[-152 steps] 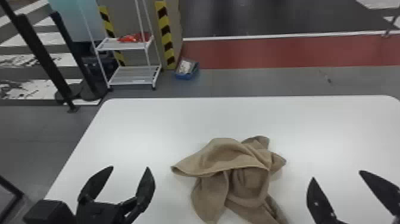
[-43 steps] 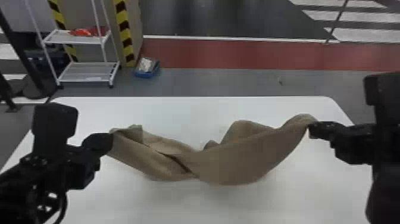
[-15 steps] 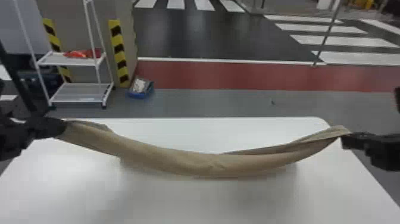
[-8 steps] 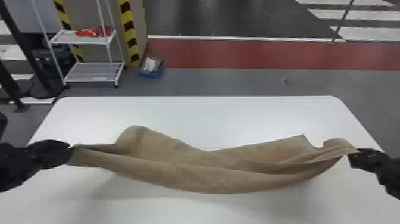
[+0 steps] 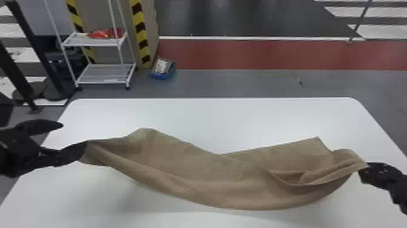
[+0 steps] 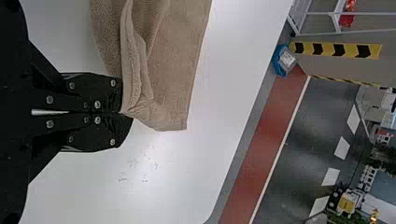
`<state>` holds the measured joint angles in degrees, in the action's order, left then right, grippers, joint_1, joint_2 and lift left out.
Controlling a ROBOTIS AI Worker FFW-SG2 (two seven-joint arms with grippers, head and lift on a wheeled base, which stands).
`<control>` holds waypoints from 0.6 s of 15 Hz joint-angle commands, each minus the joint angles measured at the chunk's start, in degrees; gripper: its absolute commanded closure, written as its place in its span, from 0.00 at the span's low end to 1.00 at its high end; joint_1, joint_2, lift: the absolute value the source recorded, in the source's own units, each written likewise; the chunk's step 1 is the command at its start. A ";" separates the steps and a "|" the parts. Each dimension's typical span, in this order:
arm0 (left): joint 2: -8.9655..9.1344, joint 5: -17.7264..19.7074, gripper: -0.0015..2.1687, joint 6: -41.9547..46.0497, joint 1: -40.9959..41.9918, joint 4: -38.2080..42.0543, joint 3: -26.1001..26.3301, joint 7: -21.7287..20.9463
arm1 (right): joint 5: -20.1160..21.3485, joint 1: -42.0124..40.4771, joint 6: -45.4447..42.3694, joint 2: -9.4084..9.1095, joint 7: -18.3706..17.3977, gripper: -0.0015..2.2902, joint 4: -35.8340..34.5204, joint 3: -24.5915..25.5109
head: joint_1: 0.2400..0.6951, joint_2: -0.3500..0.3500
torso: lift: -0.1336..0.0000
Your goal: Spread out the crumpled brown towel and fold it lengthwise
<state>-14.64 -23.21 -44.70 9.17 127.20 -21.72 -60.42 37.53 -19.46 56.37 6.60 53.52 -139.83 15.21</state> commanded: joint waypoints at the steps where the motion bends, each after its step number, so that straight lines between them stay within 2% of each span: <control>1: -0.47 -0.08 0.02 0.09 -0.03 -2.75 -0.87 -0.31 | 0.35 -1.73 -6.13 0.00 1.85 0.71 0.61 0.87 | 1.00 0.51 | 0.07; 3: -1.35 0.27 0.02 0.62 0.49 -4.60 -1.74 -0.40 | 1.58 -2.78 -12.28 0.00 2.29 0.71 2.37 1.93 | 1.00 0.54 | 0.07; 5: -1.97 0.36 0.02 0.62 0.58 -5.12 -2.27 -0.31 | 2.11 -3.13 -14.39 0.08 2.64 0.71 3.69 4.39 | 1.00 0.57 | 0.07; 7: -1.97 0.97 0.02 0.80 0.05 -5.21 -2.54 0.30 | 2.02 -3.22 -15.27 0.17 2.81 0.71 4.65 7.46 | 1.00 0.56 | 0.07; 9: -1.79 1.15 0.02 1.50 -0.47 -5.21 -0.25 1.01 | 1.93 -4.45 -16.85 0.17 3.69 0.71 5.44 9.31 | 1.00 0.52 | 0.07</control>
<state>-16.56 -22.14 -43.60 9.13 122.00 -23.52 -59.68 39.56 -23.03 40.52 6.75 56.96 -134.94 23.14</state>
